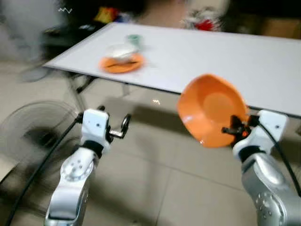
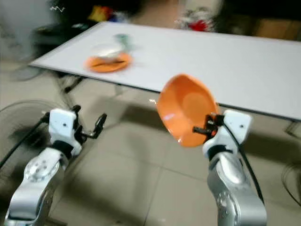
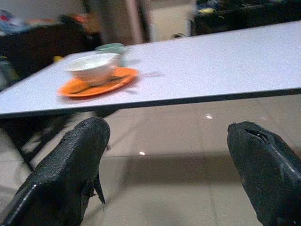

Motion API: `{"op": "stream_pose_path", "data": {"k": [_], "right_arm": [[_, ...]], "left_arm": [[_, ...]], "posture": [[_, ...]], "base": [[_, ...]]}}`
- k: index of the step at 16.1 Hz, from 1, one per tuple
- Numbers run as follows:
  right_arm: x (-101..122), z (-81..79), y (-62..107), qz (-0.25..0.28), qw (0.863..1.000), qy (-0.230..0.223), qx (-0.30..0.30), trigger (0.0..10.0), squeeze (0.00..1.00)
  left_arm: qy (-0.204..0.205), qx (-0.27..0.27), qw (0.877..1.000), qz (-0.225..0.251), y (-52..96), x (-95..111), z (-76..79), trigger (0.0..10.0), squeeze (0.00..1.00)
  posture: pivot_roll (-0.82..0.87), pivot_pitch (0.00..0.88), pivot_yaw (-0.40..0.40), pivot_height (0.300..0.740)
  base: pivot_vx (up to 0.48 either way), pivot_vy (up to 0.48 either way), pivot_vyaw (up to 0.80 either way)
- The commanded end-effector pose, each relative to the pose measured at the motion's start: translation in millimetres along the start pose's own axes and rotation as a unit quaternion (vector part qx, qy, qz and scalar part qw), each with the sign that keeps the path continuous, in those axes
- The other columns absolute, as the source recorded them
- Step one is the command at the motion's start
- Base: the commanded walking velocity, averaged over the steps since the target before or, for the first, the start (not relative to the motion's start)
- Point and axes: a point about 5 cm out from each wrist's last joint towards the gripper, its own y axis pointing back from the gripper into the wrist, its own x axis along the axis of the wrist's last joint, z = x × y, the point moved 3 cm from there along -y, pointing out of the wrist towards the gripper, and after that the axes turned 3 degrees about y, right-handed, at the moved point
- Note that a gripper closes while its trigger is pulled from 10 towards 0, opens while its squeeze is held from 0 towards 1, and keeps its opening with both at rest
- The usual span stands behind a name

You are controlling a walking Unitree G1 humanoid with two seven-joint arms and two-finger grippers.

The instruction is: Setting the table

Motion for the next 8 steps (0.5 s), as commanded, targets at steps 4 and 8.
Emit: {"op": "stream_pose_path", "data": {"k": [4,8], "right_arm": [[20.1,1.8,-1.1,0.039,0.999,-0.003,0.005,10.0,0.00],[30.8,-3.1,-4.0,0.054,0.998,-0.016,0.030,10.0,0.00]], "left_arm": [[0.002,-0.012,1.000,0.010,-3.3,5.1,4.5,10.0,0.00],[0.002,-0.007,1.000,0.009,-2.8,4.2,0.2,10.0,0.00]], "posture": [[0.03,0.000,0.063,0.740],[0.03,0.000,0.061,0.740]], "base": [[0.371,0.000,-0.31],[0.370,0.000,0.00]]}}
